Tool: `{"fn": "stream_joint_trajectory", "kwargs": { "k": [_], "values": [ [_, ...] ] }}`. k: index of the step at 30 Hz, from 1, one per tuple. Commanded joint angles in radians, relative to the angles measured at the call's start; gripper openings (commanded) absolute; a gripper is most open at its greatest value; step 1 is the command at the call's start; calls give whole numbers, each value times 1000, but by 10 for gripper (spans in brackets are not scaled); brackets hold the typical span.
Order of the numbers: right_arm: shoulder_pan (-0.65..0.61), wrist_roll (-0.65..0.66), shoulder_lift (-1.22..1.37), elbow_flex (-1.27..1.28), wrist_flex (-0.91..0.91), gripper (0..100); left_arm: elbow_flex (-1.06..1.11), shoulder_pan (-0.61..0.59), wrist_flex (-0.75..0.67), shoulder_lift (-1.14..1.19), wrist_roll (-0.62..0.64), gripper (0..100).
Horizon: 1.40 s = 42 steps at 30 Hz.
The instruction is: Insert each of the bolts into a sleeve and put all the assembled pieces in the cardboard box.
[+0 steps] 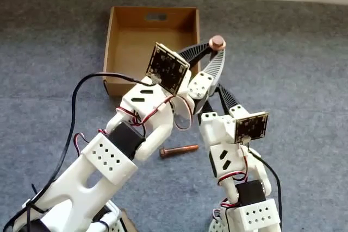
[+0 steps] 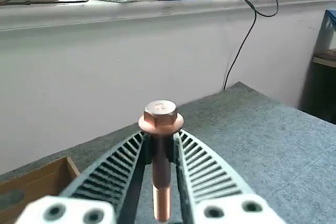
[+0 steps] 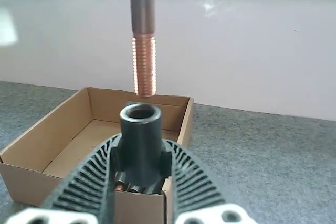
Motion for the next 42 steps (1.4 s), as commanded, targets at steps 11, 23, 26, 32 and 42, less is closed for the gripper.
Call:
{"fn": "stream_joint_trajectory", "kwargs": {
  "k": [11, 23, 26, 32, 42],
  "values": [
    [36, 9, -12, -15, -18, 6, -39, 1, -29, 70, -2, 9],
    [44, 8, -12, -7, -18, 6, -31, 8, -25, -27, 0, 9],
    [44, 8, -12, -7, -18, 6, -12, 8, -28, -48, 0, 9],
    [44, 8, -12, -7, -18, 6, 7, 65, -29, -48, 2, 9],
    [44, 8, -12, -7, -18, 6, 24, 70, -31, -47, 2, 9]
  ]
}}
